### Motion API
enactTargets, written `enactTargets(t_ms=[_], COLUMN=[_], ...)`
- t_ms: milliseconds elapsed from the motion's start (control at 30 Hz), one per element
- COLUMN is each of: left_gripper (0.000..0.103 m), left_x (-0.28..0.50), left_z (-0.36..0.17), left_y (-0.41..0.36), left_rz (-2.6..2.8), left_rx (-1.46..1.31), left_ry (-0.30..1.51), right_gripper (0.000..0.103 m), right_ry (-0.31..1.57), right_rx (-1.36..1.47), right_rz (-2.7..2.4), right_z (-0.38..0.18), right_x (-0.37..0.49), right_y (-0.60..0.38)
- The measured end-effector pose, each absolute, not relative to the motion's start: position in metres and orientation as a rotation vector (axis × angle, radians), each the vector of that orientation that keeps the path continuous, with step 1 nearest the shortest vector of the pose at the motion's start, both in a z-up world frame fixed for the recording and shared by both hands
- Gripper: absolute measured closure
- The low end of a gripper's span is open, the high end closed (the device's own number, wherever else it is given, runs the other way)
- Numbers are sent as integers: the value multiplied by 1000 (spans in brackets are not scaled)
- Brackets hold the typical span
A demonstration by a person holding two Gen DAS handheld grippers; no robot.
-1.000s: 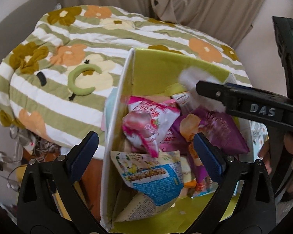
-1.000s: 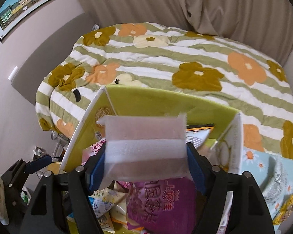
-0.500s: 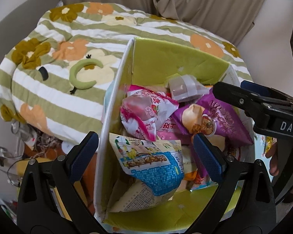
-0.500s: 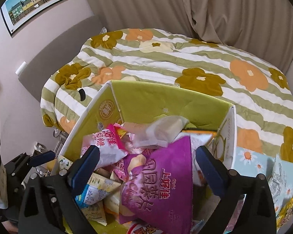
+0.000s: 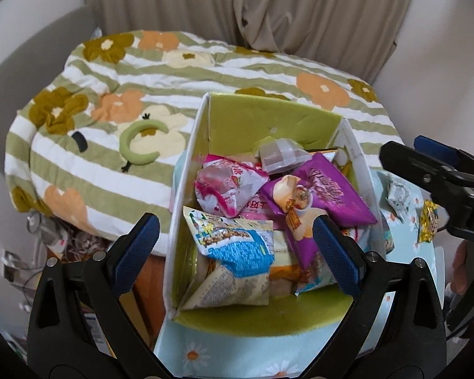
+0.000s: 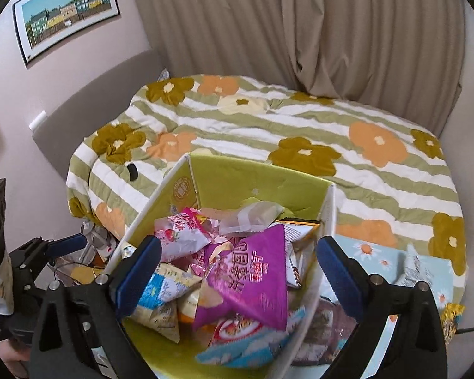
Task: Organize snacks
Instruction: 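Move both tools back over the remaining snacks on the table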
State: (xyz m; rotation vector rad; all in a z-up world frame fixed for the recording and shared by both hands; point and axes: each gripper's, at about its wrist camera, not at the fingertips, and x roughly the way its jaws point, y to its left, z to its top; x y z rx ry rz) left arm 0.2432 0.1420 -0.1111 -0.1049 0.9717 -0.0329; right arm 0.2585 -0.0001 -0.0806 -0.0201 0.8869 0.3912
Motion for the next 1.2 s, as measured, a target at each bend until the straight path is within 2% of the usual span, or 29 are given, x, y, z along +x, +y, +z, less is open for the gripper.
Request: enactTargets(t_ms=[567, 933, 1200], left_gripper=[6, 6, 6], left_x=[174, 130, 128], left_z=[-75, -96, -125], left_y=[49, -68, -136], left_rz=[-148, -116, -41], left_rx=[-49, -84, -2], left_ry=[856, 878, 903], right_gripper=[5, 5, 5], right_ry=[756, 809, 887], right_rx=[-21, -15, -35], right_rz=[161, 146, 177], right_z=[-39, -66, -104], right_x=[144, 91, 70], right_y=[-105, -223, -266])
